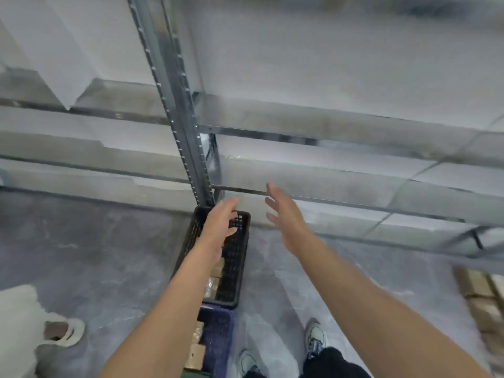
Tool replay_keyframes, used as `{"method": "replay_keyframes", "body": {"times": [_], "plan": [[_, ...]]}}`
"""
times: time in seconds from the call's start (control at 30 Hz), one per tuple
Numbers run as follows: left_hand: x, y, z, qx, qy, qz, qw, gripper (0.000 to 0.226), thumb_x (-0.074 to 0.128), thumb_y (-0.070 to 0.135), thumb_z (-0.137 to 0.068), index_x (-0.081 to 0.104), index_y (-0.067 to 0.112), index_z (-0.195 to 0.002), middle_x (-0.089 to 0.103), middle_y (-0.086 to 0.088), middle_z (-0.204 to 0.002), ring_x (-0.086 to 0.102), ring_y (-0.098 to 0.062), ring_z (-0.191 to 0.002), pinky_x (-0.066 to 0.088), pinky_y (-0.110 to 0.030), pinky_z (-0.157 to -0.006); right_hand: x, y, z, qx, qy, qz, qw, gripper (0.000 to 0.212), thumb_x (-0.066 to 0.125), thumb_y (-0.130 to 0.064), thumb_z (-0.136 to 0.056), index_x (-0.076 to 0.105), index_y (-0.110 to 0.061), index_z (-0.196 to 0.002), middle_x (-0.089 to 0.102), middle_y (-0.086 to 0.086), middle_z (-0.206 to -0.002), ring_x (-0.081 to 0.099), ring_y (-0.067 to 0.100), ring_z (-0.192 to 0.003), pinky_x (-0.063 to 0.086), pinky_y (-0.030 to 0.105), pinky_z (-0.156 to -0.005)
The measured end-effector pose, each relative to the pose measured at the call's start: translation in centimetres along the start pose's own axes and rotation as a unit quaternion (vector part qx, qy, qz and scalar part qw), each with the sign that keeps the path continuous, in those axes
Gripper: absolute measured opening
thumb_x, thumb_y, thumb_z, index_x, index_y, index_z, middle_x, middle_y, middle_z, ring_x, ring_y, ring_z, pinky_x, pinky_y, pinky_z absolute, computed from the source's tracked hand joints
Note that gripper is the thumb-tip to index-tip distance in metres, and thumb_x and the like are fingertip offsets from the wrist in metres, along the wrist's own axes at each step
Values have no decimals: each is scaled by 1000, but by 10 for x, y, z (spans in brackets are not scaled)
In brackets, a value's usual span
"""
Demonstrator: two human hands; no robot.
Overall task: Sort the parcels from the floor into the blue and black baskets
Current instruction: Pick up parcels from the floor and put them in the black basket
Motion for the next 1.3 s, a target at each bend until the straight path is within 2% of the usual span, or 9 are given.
{"method": "replay_keyframes", "body": {"times": [0.2,0.3,0.43,0.57,0.7,0.8,0.97,1.13,1.3], "plan": [[116,19,11,24,-98,-58,993,22,53,44,-106,64,30,-118,61,5,-133,58,-12,-123,47,-43,-102,-110,-11,30,-20,83,-70,994,57,47,-52,-108,45,-23,-157,46,-11,-155,44,13,-145,35,46,-124],[174,16,20,33,-136,-86,986,31,53,46,-105,66,26,-126,63,6,-133,60,-10,-119,49,-39,-94,-171,-9,50,-26,130,-97,986,56,48,-50,-108,45,-23,-157,46,-12,-153,44,13,-145,35,47,-124],[259,4,40,33,-184,-112,976,38,55,45,-103,65,22,-132,63,4,-133,60,-13,-121,51,-43,-101,-258,1,85,-31,194,-129,972,52,48,-48,-108,48,-23,-153,49,-13,-148,46,13,-143,36,47,-123],[347,-11,73,27,-234,-141,962,36,57,44,-102,66,22,-130,65,4,-131,61,-13,-121,51,-45,-103,-341,13,130,-39,245,-162,955,37,48,-48,-108,49,-35,-142,52,-26,-127,47,13,-140,36,46,-123],[431,-24,105,29,-273,-173,946,35,58,43,-102,68,22,-128,66,5,-129,63,-12,-119,54,-43,-100,-421,31,171,-46,292,-175,939,51,45,-49,-109,45,-26,-155,46,-15,-149,42,13,-146,34,45,-124],[491,-37,132,35,-311,-193,930,33,58,44,-102,68,24,-126,66,6,-129,64,-12,-118,54,-43,-99,-470,46,203,-45,323,-183,927,54,45,-52,-108,42,-28,-157,44,-15,-149,42,12,-146,33,46,-125],[572,-64,174,30,-370,-229,900,28,57,42,-103,70,24,-119,68,4,-126,65,-13,-116,53,-46,-101,-532,72,251,-43,375,-209,902,58,45,-52,-109,39,-23,-160,40,-5,-163,39,16,-150,33,46,-126],[632,-90,202,27,-422,-272,864,30,54,43,-104,70,25,-122,69,7,-123,64,-11,-115,52,-43,-98,-577,94,286,-37,416,-241,876,62,44,-54,-109,37,-23,-161,38,-3,-165,38,17,-151,32,46,-126],[684,-115,212,16,-463,-314,829,38,54,48,-102,67,26,-130,66,8,-128,63,-11,-118,53,-44,-102,-617,119,301,-26,458,-274,846,64,45,-58,-107,35,-26,-161,37,-5,-166,37,15,-151,31,47,-127]]}}
Point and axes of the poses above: each hand's wrist, its own z-axis away from the middle knuckle, its own x-axis out of the palm, y = z × x, the point moved 8 cm from there along -z, towards the middle knuckle
